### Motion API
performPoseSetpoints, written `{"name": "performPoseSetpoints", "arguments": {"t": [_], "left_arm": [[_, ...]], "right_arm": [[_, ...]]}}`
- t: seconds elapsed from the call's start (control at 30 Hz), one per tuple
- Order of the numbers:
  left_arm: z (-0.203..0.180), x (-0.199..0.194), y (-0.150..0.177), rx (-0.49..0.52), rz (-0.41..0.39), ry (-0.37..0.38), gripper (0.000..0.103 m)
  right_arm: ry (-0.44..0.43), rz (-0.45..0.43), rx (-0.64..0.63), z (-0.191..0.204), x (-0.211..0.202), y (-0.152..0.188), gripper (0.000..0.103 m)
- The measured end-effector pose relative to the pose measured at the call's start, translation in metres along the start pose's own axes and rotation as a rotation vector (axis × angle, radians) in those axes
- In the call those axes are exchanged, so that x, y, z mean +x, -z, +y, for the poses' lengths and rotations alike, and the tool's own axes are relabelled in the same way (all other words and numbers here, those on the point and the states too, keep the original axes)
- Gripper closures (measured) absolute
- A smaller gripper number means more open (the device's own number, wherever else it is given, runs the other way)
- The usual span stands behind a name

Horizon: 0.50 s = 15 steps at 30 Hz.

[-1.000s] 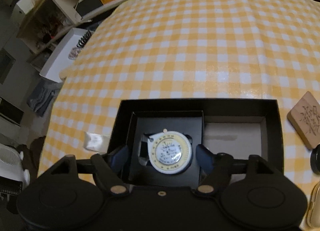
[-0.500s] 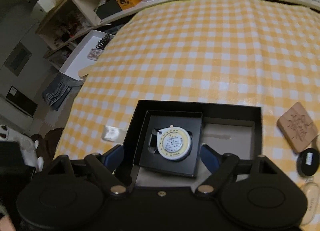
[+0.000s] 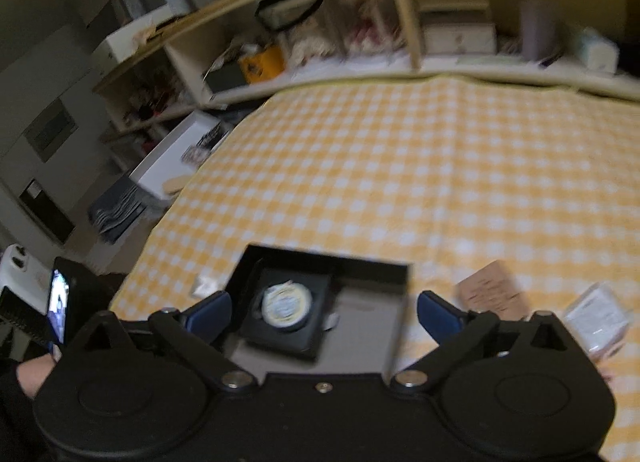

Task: Organize rigid objects
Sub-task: 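Place the tape measure into the small black box, open right gripper, then grasp the clear square case with the right gripper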

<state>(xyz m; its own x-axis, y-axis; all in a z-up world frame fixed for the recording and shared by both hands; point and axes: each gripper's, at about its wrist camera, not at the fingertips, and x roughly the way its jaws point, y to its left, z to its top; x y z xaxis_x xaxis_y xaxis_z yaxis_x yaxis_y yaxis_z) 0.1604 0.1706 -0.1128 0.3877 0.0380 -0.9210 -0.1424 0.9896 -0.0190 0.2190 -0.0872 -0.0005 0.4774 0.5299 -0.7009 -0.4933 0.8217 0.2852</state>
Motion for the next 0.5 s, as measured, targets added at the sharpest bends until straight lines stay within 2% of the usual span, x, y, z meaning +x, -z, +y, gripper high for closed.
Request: {"name": "performPoseSetpoints", "arguments": {"t": [0.13, 0.3, 0.5], "left_arm": [[0.0, 0.0, 0.0, 0.009, 0.004, -0.007, 0.097], [0.001, 0.001, 0.0, 0.015, 0.004, -0.013, 0.097], [0.002, 0.002, -0.001, 0.021, 0.006, -0.015, 0.096]], "right_arm": [[0.049, -0.04, -0.003, -0.029, -0.012, 0.001, 0.0], [0.161, -0.103, 0.043, -0.069, -0.02, 0.005, 0.0], [0.284, -0.131, 0.152, -0.127, -0.02, 0.014, 0.0]]}}
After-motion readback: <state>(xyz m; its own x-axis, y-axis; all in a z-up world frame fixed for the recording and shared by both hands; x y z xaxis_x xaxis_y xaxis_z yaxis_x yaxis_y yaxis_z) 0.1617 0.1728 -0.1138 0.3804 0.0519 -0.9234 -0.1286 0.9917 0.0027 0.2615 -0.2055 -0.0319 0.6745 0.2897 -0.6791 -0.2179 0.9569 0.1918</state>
